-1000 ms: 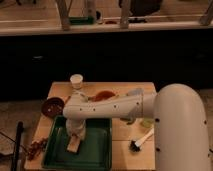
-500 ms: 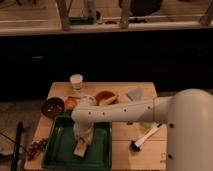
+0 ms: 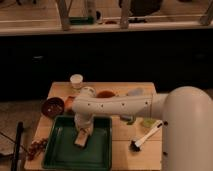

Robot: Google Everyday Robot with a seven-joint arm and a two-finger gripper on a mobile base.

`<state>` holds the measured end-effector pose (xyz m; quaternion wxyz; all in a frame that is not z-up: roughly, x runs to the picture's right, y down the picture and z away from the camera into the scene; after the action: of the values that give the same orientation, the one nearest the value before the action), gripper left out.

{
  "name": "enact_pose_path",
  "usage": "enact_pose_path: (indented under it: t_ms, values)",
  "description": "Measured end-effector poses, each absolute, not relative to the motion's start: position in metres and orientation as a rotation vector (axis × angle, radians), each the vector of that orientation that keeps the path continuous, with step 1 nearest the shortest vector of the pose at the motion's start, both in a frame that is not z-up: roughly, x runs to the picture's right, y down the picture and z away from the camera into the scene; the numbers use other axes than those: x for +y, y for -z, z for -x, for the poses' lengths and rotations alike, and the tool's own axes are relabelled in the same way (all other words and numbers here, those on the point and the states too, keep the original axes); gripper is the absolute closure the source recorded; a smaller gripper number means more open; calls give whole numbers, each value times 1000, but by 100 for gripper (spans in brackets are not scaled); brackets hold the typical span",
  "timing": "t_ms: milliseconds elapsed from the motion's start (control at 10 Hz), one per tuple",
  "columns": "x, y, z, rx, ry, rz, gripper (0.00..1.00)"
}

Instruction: Wipe tray with eraser

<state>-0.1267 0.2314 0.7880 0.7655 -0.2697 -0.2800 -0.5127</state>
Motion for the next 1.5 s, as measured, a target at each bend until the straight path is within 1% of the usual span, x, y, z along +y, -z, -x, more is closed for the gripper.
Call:
enact_pose_path:
  t_ms: [200, 400, 500, 800, 1100, 1300, 1500]
  values:
    - [236, -784, 157, -653, 1160, 577, 100]
    - [252, -772, 171, -697, 1193, 583, 100]
    - [266, -762, 171, -724, 1204, 592, 100]
    - [278, -756, 150, -732, 1185, 620, 100]
    - [260, -759, 115, -661, 1138, 623, 100]
    - [242, -768, 112, -622, 1131, 616, 100]
    - [227, -777, 128, -612, 1159, 608, 100]
